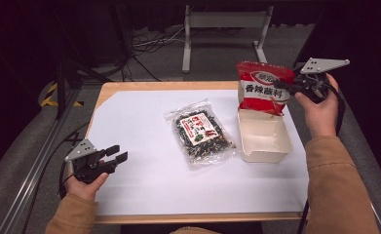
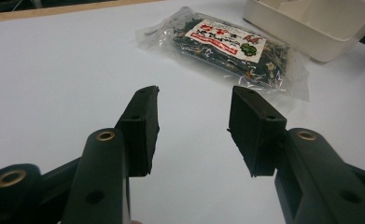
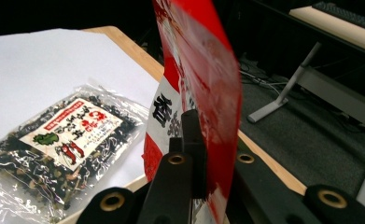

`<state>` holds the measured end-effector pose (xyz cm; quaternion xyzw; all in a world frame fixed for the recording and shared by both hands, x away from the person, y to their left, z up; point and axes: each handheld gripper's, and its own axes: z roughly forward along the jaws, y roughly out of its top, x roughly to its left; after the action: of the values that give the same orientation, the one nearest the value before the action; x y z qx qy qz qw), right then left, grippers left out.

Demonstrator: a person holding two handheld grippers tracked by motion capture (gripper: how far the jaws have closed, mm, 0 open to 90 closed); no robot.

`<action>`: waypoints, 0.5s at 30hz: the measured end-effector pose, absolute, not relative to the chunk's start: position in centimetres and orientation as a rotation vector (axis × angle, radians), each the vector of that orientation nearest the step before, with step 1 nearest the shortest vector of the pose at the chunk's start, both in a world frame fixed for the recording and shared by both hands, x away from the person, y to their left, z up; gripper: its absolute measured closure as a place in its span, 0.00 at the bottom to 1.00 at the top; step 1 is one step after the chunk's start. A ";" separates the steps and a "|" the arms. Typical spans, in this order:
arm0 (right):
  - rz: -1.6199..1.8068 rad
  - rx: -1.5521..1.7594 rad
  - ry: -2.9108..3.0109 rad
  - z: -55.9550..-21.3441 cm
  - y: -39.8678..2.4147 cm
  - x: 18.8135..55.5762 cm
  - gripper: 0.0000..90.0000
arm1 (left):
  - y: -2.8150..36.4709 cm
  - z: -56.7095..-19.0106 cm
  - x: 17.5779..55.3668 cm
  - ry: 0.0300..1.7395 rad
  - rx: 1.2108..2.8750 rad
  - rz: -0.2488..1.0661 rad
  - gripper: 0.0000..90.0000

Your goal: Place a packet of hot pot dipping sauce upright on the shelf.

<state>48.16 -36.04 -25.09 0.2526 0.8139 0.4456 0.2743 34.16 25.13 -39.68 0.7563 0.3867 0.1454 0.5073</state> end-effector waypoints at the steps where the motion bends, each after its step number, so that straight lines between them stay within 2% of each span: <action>1: 1.190 0.684 2.194 -25.4 -36.1 48.3 1.00 | 25.1 -39.7 34.2 0.932 1.822 0.350 0.59; 15: 1.158 0.734 2.229 -27.7 -36.5 49.8 1.00 | 25.0 -39.8 34.3 0.938 1.825 0.342 0.59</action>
<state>49.78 -36.47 -27.71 0.2709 0.8227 0.4274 0.2592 34.27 25.01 -39.81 0.7565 0.3890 0.1419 0.5062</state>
